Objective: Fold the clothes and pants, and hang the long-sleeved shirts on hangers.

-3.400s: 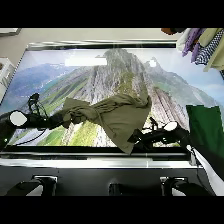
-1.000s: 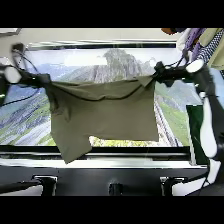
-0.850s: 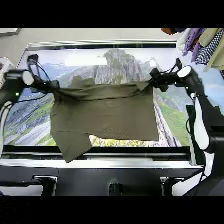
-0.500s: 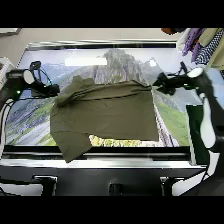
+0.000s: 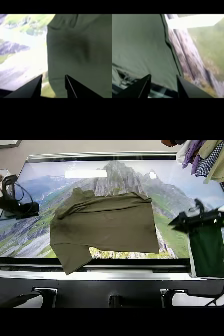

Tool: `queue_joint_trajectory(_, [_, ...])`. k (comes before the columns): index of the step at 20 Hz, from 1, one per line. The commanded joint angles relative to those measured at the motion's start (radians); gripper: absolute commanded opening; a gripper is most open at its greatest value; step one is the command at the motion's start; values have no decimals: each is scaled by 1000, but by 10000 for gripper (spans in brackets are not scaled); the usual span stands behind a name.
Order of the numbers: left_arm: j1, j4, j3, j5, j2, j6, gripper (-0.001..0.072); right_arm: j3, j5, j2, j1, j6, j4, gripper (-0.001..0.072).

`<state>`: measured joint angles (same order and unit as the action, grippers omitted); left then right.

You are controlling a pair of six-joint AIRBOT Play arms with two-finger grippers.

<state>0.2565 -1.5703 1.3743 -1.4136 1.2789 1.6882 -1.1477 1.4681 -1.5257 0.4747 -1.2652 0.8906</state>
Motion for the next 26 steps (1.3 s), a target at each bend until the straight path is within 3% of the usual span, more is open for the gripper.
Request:
queue_joint_trajectory(1, [10,-3,-121,-19,-92,-6,330,262,-35,54,19,88,2,380])
queue_joint_trajectory(8, [9,5,-143,1,-71,-2,329,451,-165,54,18,163,-47,380])
queue_joint_trajectory(12, [3,17,-142,11,-68,-1,331,485,-201,54,11,208,-167,379])
queue_joint_trajectory(13, [4,37,-143,6,-68,1,428,487,-203,53,-13,207,-164,379])
queue_joint_trajectory(14, [5,43,-144,8,-68,29,629,486,-204,53,-53,207,-150,378])
queue_joint_trajectory(15, [8,51,-144,11,-68,37,669,486,-220,54,-98,200,-135,361])
queue_joint_trajectory(16, [16,58,-145,12,-68,23,669,486,-247,54,-132,185,-131,253])
queue_joint_trajectory(17, [31,64,-153,19,-73,0,669,486,-275,55,-154,176,-142,104])
queue_joint_trajectory(18, [61,78,-176,37,-85,-25,668,486,-292,60,-162,177,-157,43])
queue_joint_trajectory(20, [175,209,-266,111,-124,-97,668,484,-312,92,-160,177,-170,30])
queue_joint_trajectory(23, [384,537,-475,194,-155,-284,663,482,-314,170,-161,176,-172,30])
queue_joint_trajectory(26, [475,665,-625,265,-147,-373,662,482,-287,230,-161,165,-173,30])
